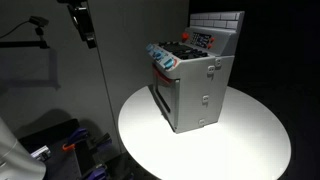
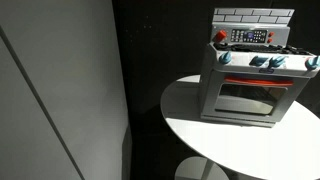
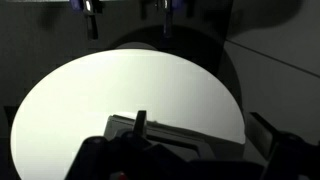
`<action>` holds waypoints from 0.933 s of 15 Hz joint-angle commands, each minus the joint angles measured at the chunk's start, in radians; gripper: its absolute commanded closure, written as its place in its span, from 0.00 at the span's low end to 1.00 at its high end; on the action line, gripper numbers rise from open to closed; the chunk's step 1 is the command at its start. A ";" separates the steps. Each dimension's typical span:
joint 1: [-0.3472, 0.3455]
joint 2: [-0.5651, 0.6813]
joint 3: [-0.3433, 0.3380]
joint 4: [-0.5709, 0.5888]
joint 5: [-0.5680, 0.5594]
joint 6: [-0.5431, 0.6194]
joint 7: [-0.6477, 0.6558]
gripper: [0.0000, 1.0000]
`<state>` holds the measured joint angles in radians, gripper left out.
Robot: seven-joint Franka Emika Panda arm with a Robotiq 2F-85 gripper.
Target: Push the top right button on the toy stove
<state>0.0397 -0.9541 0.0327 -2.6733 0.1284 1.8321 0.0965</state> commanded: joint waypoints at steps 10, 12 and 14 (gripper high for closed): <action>-0.009 0.059 0.023 0.045 0.007 0.036 0.013 0.00; -0.012 0.095 0.032 0.072 0.006 0.058 0.025 0.00; -0.018 0.139 0.042 0.108 0.003 0.075 0.043 0.00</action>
<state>0.0385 -0.8992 0.0546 -2.6414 0.1284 1.8946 0.1031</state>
